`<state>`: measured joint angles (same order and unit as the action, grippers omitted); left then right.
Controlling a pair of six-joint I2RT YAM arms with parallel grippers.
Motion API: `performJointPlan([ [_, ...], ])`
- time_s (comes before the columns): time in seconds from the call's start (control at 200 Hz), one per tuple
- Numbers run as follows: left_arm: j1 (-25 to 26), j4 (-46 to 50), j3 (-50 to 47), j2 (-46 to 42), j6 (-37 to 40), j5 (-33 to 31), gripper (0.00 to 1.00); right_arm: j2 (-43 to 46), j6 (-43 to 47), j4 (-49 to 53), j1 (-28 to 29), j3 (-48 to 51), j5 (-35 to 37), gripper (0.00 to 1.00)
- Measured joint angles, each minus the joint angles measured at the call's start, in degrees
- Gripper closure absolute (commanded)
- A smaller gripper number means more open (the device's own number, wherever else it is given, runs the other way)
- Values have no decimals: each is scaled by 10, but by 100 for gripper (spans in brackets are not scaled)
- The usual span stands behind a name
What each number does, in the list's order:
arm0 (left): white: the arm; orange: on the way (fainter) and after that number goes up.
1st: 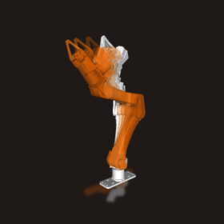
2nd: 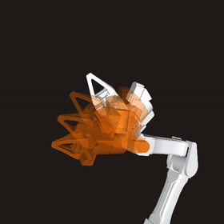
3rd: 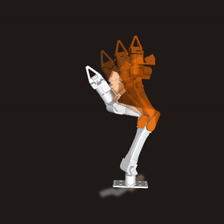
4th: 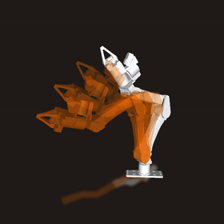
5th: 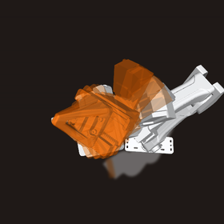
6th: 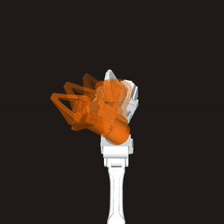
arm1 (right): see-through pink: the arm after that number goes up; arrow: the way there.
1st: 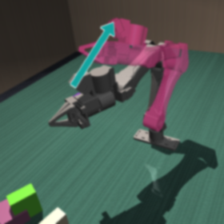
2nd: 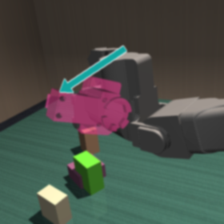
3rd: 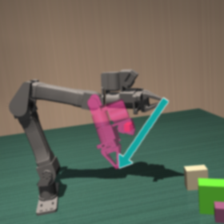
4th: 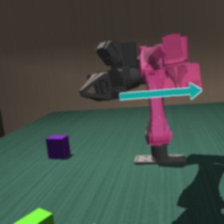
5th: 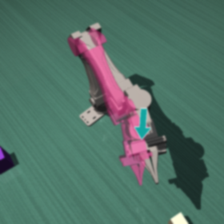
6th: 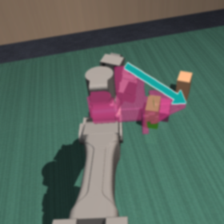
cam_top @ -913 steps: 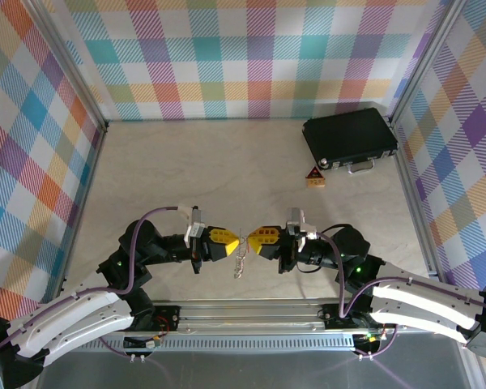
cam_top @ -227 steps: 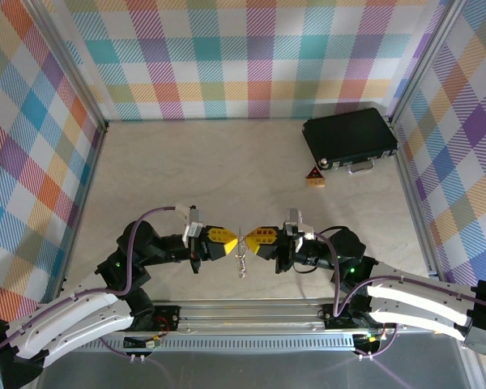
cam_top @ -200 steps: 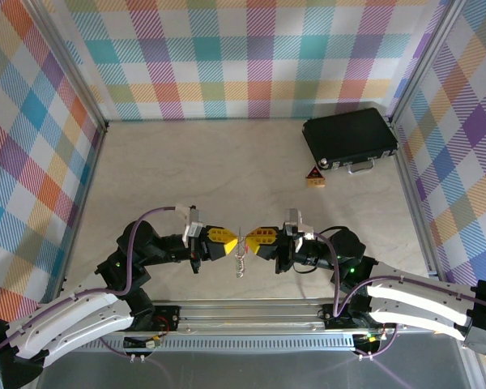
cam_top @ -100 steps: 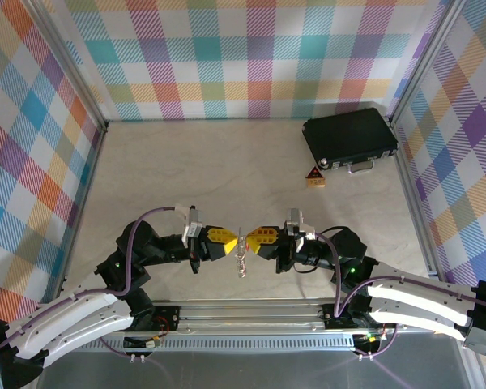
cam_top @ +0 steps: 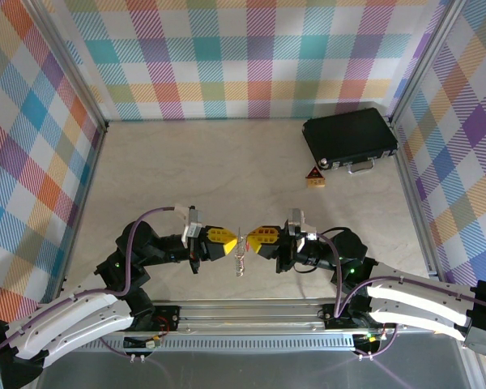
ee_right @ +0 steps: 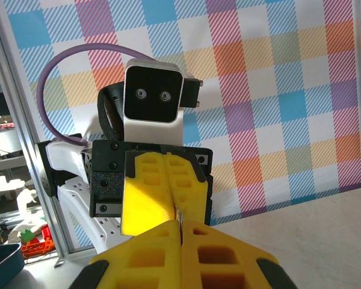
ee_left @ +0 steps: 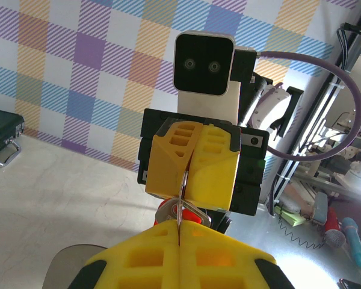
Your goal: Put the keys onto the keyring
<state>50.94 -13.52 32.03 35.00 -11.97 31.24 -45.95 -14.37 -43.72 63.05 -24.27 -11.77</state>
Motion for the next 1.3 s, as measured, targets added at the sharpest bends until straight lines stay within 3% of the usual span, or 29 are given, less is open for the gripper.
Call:
performJointPlan([
  [1.3,0,2,0,-3,0,0,100,-19,0,-13,0,0,-11,100],
])
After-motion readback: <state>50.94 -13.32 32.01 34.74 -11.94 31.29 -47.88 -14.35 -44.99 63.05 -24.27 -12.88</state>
